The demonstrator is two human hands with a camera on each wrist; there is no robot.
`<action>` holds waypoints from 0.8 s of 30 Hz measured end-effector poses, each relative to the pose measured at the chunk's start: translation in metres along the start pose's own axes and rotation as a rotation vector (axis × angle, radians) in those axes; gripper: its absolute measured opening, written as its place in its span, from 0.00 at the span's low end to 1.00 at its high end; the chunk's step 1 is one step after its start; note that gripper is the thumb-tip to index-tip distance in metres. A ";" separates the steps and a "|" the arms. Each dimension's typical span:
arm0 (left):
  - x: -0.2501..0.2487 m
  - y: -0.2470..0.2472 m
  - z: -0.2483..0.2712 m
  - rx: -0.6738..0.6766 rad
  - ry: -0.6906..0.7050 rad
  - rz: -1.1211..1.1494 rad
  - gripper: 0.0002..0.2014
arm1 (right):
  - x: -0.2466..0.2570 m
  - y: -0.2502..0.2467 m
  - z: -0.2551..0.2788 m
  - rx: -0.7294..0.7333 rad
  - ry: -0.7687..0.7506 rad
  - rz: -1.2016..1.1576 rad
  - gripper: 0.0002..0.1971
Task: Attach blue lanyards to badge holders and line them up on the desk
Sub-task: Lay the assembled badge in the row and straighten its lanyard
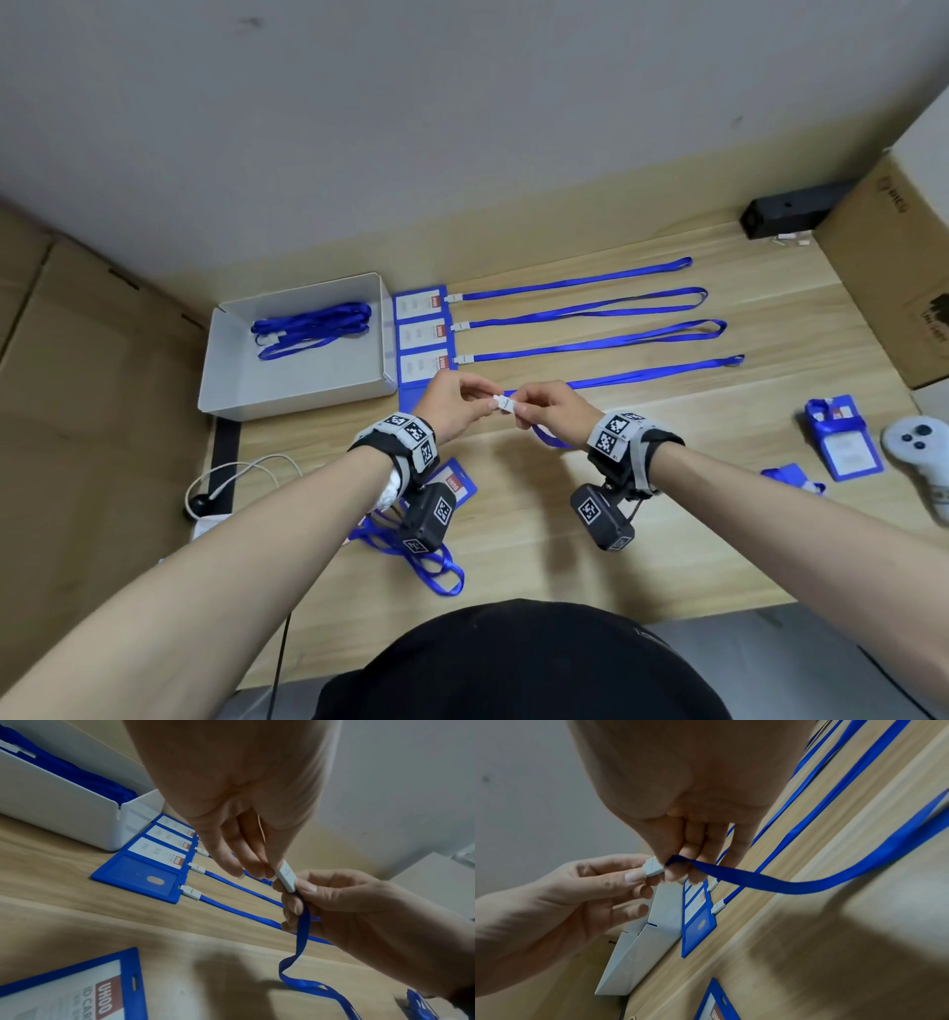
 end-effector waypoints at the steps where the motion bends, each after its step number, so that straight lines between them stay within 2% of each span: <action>1: 0.002 -0.001 0.000 -0.016 -0.004 -0.020 0.06 | 0.002 0.000 0.001 -0.003 -0.006 -0.005 0.09; 7: 0.004 -0.005 0.005 -0.118 -0.018 -0.073 0.06 | 0.004 -0.001 0.006 -0.129 -0.015 -0.080 0.08; 12: 0.009 -0.006 0.007 -0.106 -0.028 -0.073 0.08 | 0.010 0.002 0.012 -0.163 -0.015 -0.034 0.10; 15: 0.008 -0.008 0.009 -0.125 -0.027 -0.204 0.09 | 0.015 0.003 0.014 -0.194 -0.005 0.032 0.12; 19: -0.006 -0.007 0.014 -0.080 -0.024 -0.462 0.12 | 0.024 -0.005 0.015 -0.276 -0.058 0.194 0.13; 24: -0.023 -0.010 0.021 -0.091 -0.027 -0.630 0.11 | 0.043 -0.005 0.016 -0.265 -0.140 0.238 0.14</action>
Point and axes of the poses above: each hand's wrist, its own z-axis away from the middle knuckle, its own y-axis out of the palm, x = y × z, the point moved 9 cm from there along -z, towards the middle knuckle, and after that the axes turned 2 degrees about x, right-handed, at the moved point
